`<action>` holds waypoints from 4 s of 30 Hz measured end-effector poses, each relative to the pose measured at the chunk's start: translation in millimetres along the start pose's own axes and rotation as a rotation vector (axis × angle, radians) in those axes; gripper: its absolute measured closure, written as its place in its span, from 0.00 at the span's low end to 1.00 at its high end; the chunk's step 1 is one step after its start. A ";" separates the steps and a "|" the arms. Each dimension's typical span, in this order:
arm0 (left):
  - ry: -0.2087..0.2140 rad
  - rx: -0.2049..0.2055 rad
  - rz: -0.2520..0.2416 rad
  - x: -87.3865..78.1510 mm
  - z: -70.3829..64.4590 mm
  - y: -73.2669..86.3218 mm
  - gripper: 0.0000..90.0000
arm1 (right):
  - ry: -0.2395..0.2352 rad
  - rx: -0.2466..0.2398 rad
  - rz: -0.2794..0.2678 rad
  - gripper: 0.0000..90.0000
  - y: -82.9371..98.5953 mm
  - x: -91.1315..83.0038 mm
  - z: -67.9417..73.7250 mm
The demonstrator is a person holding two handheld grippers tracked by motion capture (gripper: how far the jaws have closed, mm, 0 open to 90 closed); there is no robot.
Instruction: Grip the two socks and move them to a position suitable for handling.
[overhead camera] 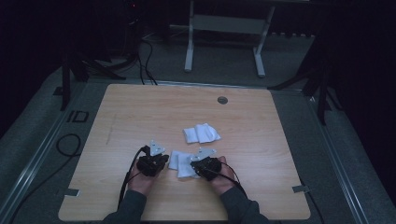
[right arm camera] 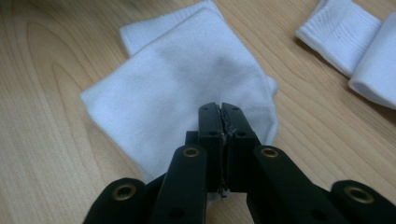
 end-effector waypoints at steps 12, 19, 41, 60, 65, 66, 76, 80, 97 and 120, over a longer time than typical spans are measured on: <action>0.015 0.029 0.027 12.2 -16.6 -0.3 1.00 | -0.003 0.005 -0.006 0.97 -0.8 0.4 1.7; 0.011 0.031 0.026 12.5 -16.8 -0.2 1.00 | -0.005 0.024 -0.037 0.88 -5.4 -17.5 -4.8; -0.007 0.049 0.030 12.6 -17.5 0.3 1.00 | -0.035 0.132 0.001 0.91 -0.8 -11.9 -14.0; -0.010 0.058 0.033 12.7 -17.6 0.1 1.00 | 0.040 0.211 -0.023 0.96 37.1 -61.8 -62.6; -0.009 0.066 0.038 12.5 -17.3 0.3 1.00 | 0.063 0.239 -0.025 0.96 46.4 -71.7 -77.4; -0.008 0.068 0.039 12.5 -17.2 0.2 1.00 | 0.070 0.246 -0.024 0.96 48.6 -73.7 -80.5; -0.006 0.074 0.045 12.3 -17.0 -0.2 1.00 | 0.117 0.303 0.007 0.96 71.3 -82.3 -104.9; -0.026 0.079 0.046 11.4 -16.3 -1.3 0.99 | 0.136 0.310 0.021 0.86 75.4 -81.3 -108.2; 0.098 0.251 0.006 13.7 -97.0 -21.0 0.98 | 0.096 0.283 0.060 0.86 76.7 -60.0 -99.0; 0.140 0.250 0.090 9.7 -93.8 8.1 0.99 | 0.022 0.256 0.120 0.87 92.7 -45.0 -74.3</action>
Point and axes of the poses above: each handheld gripper's, and its own axes: x roughly forward along the jaws, y roughly out of its underside, z roughly to its left, the point moved 9 cm from there along x, roughly forward along the jaws, and after that the axes turned 11 degrees about z, right-handed, at the moved point
